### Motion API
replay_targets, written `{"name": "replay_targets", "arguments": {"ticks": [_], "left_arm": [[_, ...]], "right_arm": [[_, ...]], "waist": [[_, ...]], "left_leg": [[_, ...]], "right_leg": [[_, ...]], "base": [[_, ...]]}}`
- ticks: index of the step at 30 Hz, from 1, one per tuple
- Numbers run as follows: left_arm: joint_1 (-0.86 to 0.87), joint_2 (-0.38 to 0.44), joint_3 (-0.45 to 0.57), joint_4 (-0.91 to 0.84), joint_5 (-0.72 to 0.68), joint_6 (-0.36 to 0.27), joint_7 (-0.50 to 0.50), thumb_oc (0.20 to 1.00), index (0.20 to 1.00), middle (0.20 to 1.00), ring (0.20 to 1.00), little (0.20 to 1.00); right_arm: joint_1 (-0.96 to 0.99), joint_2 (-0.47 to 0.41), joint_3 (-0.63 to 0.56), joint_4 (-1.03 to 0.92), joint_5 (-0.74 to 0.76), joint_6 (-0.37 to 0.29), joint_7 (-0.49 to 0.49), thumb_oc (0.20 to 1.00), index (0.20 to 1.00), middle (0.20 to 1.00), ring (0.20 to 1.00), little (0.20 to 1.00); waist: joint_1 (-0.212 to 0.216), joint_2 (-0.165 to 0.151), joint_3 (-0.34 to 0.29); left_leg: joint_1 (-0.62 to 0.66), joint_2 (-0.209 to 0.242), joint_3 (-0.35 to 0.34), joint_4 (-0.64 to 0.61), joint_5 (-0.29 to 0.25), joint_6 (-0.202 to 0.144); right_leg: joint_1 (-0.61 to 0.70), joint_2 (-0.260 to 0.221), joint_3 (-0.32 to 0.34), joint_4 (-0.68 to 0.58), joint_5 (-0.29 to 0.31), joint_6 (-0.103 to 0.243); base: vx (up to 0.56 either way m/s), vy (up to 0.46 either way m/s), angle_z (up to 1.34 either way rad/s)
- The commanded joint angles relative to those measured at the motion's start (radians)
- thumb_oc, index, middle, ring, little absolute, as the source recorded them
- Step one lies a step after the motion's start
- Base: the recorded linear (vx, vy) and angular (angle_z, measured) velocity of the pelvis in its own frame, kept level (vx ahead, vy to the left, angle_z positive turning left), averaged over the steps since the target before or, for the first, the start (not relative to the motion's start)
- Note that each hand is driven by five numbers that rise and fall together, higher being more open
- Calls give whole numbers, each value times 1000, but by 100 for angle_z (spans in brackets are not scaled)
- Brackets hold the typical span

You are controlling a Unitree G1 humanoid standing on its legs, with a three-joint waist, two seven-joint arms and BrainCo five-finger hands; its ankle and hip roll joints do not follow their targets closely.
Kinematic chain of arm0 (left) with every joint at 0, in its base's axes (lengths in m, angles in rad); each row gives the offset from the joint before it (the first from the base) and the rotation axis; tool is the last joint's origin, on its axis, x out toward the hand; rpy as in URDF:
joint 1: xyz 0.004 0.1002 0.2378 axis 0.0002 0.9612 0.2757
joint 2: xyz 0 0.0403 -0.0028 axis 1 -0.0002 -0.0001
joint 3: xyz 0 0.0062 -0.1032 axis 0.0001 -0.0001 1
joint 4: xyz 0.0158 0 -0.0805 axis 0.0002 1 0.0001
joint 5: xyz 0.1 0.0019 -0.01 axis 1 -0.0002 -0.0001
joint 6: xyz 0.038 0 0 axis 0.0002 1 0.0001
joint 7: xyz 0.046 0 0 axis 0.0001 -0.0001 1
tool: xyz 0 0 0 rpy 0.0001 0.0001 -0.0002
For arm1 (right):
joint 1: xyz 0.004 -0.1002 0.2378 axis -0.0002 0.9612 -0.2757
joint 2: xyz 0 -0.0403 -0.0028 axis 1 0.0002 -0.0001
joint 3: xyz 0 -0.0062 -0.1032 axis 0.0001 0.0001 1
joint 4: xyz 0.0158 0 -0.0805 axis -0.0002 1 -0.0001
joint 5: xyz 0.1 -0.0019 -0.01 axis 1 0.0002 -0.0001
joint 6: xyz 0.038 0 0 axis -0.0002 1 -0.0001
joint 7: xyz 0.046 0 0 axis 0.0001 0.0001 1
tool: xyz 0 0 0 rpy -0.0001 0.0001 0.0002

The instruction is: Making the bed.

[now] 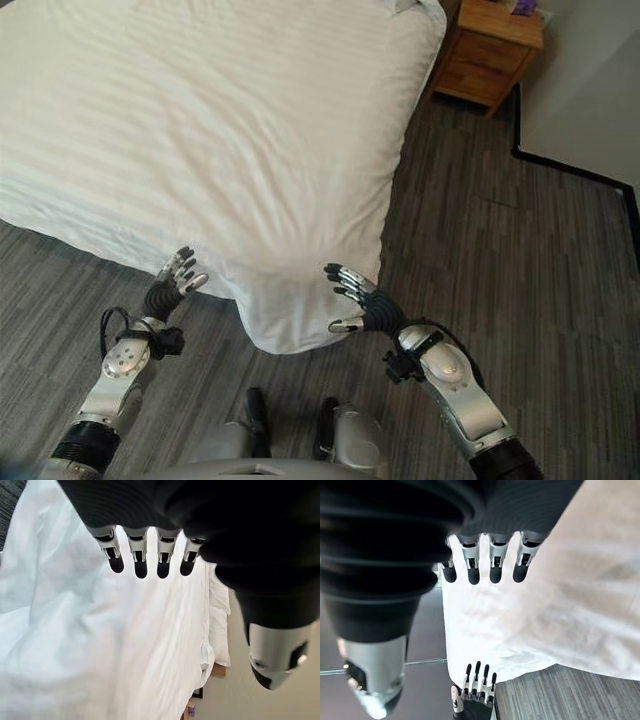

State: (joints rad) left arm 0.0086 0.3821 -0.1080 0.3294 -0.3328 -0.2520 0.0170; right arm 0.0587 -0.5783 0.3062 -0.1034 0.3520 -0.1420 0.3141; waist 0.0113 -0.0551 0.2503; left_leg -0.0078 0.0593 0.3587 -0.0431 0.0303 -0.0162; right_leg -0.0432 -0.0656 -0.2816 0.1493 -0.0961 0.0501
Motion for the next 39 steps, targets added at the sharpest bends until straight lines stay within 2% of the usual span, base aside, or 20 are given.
{"name": "replay_targets", "arguments": {"ticks": [1,3,5,6,7,8,9,12,13,15,16,17,19,23,27,35,36,39], "left_arm": [[16,-6,8,-21,-29,-54,-27,1000,1000,1000,1000,1000],[31,-12,11,-31,-38,-52,-36,1000,1000,1000,1000,1000],[78,-25,-1,-66,-55,-49,-76,1000,1000,1000,1000,1000],[81,-25,-13,-68,-56,-49,-88,1000,1000,1000,1000,1000],[80,-26,-13,-68,-56,-49,-88,1000,1000,1000,1000,1000],[82,-23,-19,-76,-56,-52,-96,1000,1000,1000,1000,1000],[102,-22,-28,-97,-77,-47,-118,1000,1000,1000,1000,1000],[129,-32,-28,-107,-89,-39,-139,1000,1000,1000,1000,1000],[132,-32,-34,-103,-91,-39,-145,1000,1000,1000,1000,1000],[136,-29,-41,-90,-91,-38,-148,1000,1000,1000,1000,1000],[136,-29,-40,-90,-91,-38,-148,1000,1000,1000,1000,1000],[131,-24,-49,-86,-92,-40,-149,1000,1000,1000,1000,1000],[116,-4,-69,-98,-101,-43,-152,1000,1000,1000,1000,1000],[114,12,-78,-105,-116,-45,-153,1000,1000,1000,1000,1000],[96,43,-97,-103,-129,-45,-152,1000,1000,1000,1000,1000],[72,62,-141,-116,-168,-45,-157,1000,1000,1000,1000,1000],[69,73,-148,-133,-174,-44,-159,1000,1000,1000,1000,1000],[60,71,-149,-137,-180,-40,-158,1000,1000,1000,1000,1000]], "right_arm": [[-19,-19,6,-63,-6,-62,18,1000,1000,1000,1000,1000],[-13,-28,-2,-68,-7,-61,22,1000,1000,1000,1000,1000],[-13,-75,-5,-67,10,-64,54,1000,1000,1000,1000,1000],[-25,-83,-1,-55,16,-63,59,1000,1000,1000,1000,1000],[-26,-83,-1,-55,16,-63,59,1000,1000,1000,1000,1000],[-51,-88,8,-29,29,-60,65,1000,1000,1000,1000,1000],[-88,-83,26,29,82,-50,75,1000,1000,1000,1000,1000],[-88,-42,47,135,154,-31,88,1000,1000,1000,1000,1000],[-102,-19,58,187,156,-23,80,1000,1000,1000,1000,1000],[-137,11,85,278,149,-25,64,1000,1000,1000,1000,1000],[-140,12,86,282,149,-27,64,1000,1000,1000,1000,1000],[-167,23,100,329,136,-30,49,200,200,200,200,200],[-250,81,116,479,162,-30,5,200,200,200,200,200],[-332,140,128,607,213,-28,-29,200,200,200,200,200],[-478,196,135,757,283,-14,-58,200,200,200,200,200],[-674,171,86,958,321,-8,-108,200,200,200,200,200],[-723,148,68,1051,310,2,-118,200,200,200,200,200],[-703,148,56,1147,279,19,-115,200,200,200,200,200]], "waist": [[40,-31,-96],[44,-32,-95],[62,-35,-74],[75,-36,-57],[74,-34,-60],[95,-37,-38],[106,-47,-21],[87,-35,-43],[84,-18,-55],[87,3,-79],[87,3,-79],[90,9,-83],[99,18,-86],[118,21,-75],[154,28,-32],[189,51,14],[198,63,30],[201,78,53]], "left_leg": [[-128,-65,-61,-17,82,25],[-140,-63,-69,-3,92,17],[-192,-53,-103,65,115,-3],[-213,-58,-148,103,116,-12],[-219,-56,-149,104,118,-12],[-239,-75,-250,155,108,-26],[-228,-98,-391,225,39,-33],[-171,-49,-374,201,-7,-18],[-156,-45,-384,150,17,-16],[-100,-53,-394,36,32,-12],[-95,-53,-393,28,36,-12],[-85,-60,-402,-1,42,-13],[-88,-72,-402,-36,58,-10],[-103,-77,-398,-41,63,-4],[-143,-88,-403,-38,72,5],[-207,-99,-412,-41,91,8],[-232,-101,-410,-43,97,7],[-257,-105,-401,-44,99,4]], "right_leg": [[88,42,68,-144,47,19],[106,50,64,-172,54,13],[135,60,47,-206,65,-5],[135,57,47,-204,70,-11],[130,59,46,-204,72,-11],[120,51,52,-195,81,-14],[102,19,48,-187,103,-8],[94,-7,26,-194,123,6],[93,2,27,-206,124,6],[86,15,34,-213,125,6],[87,15,34,-213,125,6],[78,14,35,-218,126,6],[45,9,37,-223,135,12],[21,1,45,-219,145,16],[-21,-7,52,-210,159,18],[-77,-18,50,-217,185,23],[-100,-21,55,-225,198,27],[-130,-23,69,-231,210,29]], "base": [[-115,-118,-32],[-126,-112,-16],[-237,-170,11],[-132,-73,27],[-175,-55,29],[-227,-25,21],[-236,-13,-1],[-42,69,8],[75,113,48],[67,111,25],[6,94,12],[-27,72,13],[-60,123,3],[-30,63,2],[-44,38,4],[-22,26,4],[2,51,0],[11,40,-6]]}}
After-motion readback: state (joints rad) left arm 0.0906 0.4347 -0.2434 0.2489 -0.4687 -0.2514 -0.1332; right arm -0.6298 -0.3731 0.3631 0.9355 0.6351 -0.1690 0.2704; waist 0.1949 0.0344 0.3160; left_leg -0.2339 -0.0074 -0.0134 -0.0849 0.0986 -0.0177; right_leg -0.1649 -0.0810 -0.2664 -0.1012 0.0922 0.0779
